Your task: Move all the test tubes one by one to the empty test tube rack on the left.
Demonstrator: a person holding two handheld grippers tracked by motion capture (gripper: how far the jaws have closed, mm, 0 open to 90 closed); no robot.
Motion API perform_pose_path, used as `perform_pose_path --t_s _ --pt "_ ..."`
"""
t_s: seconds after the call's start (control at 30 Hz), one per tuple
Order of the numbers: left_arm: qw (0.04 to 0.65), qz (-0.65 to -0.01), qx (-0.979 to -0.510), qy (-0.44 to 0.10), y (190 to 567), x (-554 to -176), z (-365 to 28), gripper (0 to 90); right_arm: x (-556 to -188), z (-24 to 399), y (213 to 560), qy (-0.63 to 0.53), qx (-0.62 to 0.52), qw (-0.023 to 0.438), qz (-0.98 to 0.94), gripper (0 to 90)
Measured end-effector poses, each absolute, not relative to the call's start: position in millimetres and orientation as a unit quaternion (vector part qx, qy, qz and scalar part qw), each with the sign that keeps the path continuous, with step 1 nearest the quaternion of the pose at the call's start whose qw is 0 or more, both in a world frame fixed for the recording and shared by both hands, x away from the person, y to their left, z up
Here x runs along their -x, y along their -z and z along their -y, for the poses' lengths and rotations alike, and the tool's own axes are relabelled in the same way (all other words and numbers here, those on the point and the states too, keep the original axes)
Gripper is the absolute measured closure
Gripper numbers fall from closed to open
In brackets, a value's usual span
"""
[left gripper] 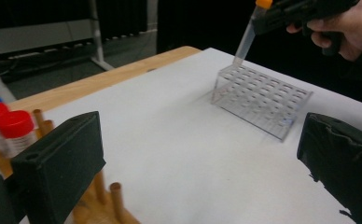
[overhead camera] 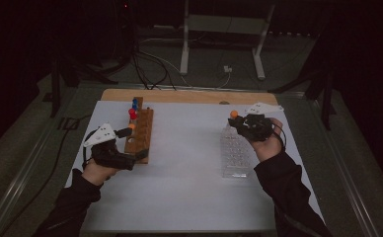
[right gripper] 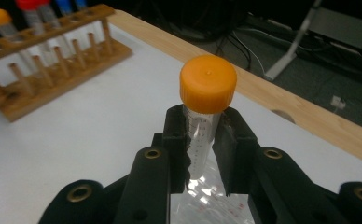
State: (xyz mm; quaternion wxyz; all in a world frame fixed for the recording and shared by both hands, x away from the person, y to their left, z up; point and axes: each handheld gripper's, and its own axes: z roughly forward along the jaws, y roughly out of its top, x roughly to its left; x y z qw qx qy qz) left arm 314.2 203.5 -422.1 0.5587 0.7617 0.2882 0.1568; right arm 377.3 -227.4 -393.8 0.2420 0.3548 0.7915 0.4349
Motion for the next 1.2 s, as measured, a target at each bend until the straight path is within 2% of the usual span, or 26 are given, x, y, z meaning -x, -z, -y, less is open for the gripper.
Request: perform_pose_path --t_s 0.27,0.7,1.2 --pt "0.557 -0.267 -0.773 -0.142 420.2 -311.8 -190.3 1.3 -357.4 210.5 390.8 -0.452 -0.320 0.215 -0.805 75.2" --pt "0.563 -0.238 -0.785 -0.106 421.1 -309.1 -167.4 1.3 -324.5 178.7 415.0 -0.448 -0.266 0.146 -0.841 75.2" --pt "0.573 -0.173 -0.800 -0.055 415.1 -301.9 -127.7 1.5 -297.1 153.3 423.1 -0.453 -0.212 0.103 -0.860 75.2"
